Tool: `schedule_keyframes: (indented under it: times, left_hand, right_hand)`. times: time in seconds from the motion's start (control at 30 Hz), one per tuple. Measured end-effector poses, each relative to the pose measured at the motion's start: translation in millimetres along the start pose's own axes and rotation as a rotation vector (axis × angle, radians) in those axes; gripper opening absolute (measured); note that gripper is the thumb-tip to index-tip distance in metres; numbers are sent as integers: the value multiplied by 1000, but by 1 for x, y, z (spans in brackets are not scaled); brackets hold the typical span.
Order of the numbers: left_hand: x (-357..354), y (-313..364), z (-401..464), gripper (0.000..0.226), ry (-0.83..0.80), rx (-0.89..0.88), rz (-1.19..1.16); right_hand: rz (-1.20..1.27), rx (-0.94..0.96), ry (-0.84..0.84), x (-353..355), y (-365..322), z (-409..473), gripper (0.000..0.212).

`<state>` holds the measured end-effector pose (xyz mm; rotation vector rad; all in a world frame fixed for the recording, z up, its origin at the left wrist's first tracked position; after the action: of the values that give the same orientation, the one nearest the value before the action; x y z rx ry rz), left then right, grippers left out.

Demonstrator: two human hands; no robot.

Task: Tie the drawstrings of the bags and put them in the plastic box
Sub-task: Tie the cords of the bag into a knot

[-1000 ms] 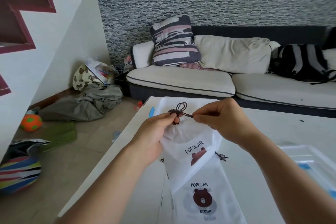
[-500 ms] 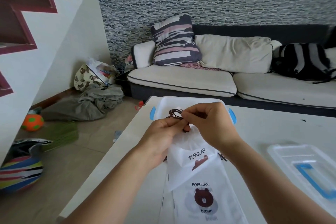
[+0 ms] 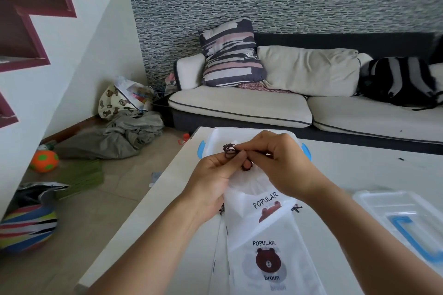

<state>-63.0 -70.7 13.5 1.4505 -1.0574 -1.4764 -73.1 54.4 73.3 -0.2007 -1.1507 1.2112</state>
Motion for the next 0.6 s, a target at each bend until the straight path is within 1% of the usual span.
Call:
schedule_keyframes:
  times: [0.1, 0.17, 0.27, 0.33, 0.37, 0.43, 0.5, 0.57, 0.6]
  left_hand:
    - [2, 2, 0, 21, 37, -45, -7]
    - [5, 5, 1, 21, 60, -102, 77]
    - [7, 9, 0, 27, 70, -175, 257]
    - [9, 10, 0, 31, 91, -187, 328]
    - [10, 11, 0, 31, 115, -190, 344]
    - [13, 13, 1, 32, 182, -195, 322]
    - [17, 14, 3, 32, 248, -193, 277]
    - [20, 13, 5, 33, 277, -174, 226]
    - [20, 12, 6, 33, 278, -161, 203]
  right_hand:
    - [-63, 72, -16, -3, -5, -1, 33]
    - [-65, 66, 1, -5, -4, -1, 36]
    - [14, -56, 20, -2, 2, -1, 45]
    - [40, -106, 17, 0, 6, 0, 55]
    - [38, -122, 33, 2, 7, 0, 56]
    - [47, -159, 102, 6, 9, 0, 47]
    - [116, -214, 166, 11, 11, 0, 28]
    - [210, -266, 169, 12, 13, 0, 10]
    - [233, -280, 158, 12, 14, 0, 6]
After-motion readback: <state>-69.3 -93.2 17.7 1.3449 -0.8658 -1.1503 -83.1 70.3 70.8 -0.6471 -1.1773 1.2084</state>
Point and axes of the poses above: each hand's wrist, its own z-axis towards the middle knuckle, its own x-axis out of the back of the hand, y = z × x, the point moved 6 cm from there along z, towards the middle knuckle
